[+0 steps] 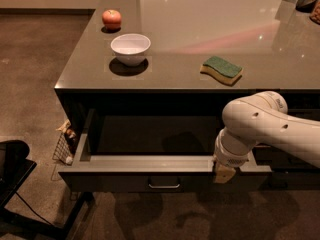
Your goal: Open top drawer
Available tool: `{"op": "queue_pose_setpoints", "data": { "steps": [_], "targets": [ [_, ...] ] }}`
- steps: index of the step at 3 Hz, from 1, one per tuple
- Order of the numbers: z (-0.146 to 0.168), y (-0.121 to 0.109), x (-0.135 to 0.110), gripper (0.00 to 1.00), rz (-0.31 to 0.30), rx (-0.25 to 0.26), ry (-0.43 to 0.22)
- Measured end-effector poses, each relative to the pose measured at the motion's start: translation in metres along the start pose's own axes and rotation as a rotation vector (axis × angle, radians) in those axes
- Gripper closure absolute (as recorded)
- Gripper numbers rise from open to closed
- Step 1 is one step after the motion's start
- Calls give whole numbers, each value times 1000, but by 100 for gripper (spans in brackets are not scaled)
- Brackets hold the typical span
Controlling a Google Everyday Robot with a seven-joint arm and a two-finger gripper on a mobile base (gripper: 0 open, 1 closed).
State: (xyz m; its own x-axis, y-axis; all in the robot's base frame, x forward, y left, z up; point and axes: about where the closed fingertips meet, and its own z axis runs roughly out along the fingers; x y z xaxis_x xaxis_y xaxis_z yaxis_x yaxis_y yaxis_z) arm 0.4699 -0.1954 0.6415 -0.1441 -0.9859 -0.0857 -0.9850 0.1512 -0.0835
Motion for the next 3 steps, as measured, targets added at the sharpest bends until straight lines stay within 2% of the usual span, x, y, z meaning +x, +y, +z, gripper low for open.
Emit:
{"op": "queue_pose_setpoints", "data": {
  "steps": [3],
  "targets": [
    [-2,1,1,28,-1,2,3]
  ]
}}
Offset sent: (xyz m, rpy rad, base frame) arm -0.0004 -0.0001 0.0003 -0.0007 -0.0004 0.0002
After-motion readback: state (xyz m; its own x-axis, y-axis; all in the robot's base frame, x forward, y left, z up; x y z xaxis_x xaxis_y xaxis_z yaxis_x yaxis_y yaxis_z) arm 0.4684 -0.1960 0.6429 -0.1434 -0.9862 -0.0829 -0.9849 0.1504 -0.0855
